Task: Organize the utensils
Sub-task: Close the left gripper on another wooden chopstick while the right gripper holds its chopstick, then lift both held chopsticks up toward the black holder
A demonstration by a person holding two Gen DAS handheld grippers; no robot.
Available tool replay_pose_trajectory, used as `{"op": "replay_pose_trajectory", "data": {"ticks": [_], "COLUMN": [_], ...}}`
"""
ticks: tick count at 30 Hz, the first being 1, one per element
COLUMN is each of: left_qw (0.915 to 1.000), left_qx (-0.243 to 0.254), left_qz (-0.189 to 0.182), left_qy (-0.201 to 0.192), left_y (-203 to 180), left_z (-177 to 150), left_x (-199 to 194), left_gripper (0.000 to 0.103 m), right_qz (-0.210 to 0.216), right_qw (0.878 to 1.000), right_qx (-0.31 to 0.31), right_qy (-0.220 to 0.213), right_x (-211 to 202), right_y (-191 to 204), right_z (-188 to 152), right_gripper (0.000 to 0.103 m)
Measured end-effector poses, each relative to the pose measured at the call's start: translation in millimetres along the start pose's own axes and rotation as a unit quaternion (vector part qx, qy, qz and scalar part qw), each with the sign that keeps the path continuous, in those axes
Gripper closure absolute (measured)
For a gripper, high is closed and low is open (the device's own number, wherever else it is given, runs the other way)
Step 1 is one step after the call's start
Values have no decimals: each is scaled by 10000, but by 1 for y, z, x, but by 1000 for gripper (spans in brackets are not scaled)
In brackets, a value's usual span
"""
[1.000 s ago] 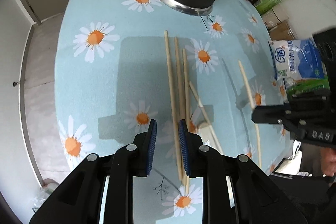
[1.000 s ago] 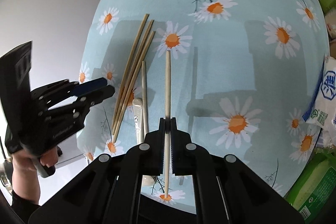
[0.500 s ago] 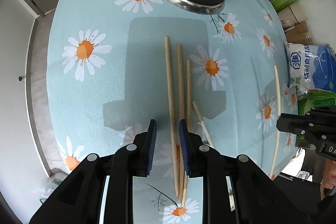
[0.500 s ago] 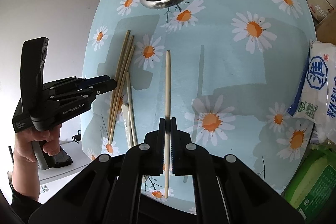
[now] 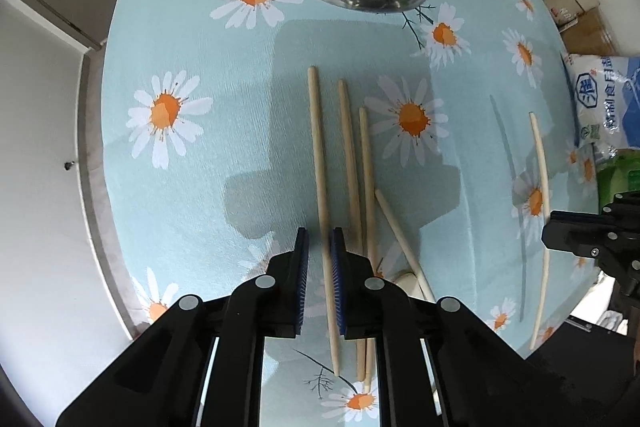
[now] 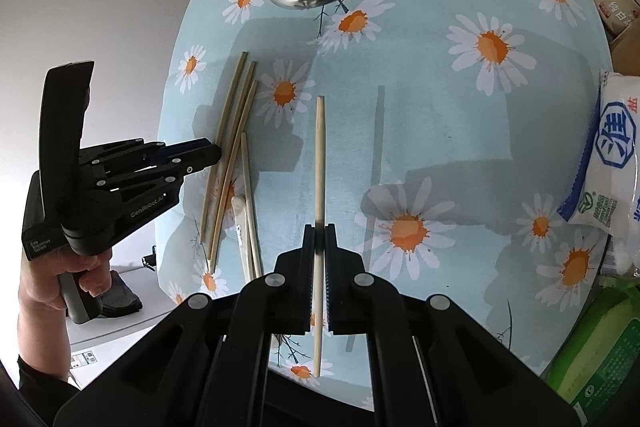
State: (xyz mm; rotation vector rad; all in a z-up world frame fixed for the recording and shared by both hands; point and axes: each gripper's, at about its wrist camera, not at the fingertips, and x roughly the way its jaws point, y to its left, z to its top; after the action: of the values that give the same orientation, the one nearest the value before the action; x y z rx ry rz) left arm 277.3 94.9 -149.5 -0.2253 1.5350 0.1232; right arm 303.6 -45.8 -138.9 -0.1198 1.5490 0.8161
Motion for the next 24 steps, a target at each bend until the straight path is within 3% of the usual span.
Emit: {"op": "replay_pose_trajectory", "data": {"ticks": [12,17,24], "left_qw": [9995,9979,9918], "left_qx": [-196,-346,-598], "left_qz": [-184,-389,-655], "left_qy": [-184,-388,-923], "left_y": [-2,26,35], "left_z": [6,-15,-42], "left_x": [-1,-8,-37], "left_gripper": [99,99,99], "right_qz": [-4,10,81], "right_qw": [10000,9999,9990], "right_qx": [-34,-136,-349], "right_qy": [28,-67,-277], "right_x": [-1,-5,-15], "right_y": [2,5,12], "right_z": [2,1,1], "right_gripper": [97,97,97]}}
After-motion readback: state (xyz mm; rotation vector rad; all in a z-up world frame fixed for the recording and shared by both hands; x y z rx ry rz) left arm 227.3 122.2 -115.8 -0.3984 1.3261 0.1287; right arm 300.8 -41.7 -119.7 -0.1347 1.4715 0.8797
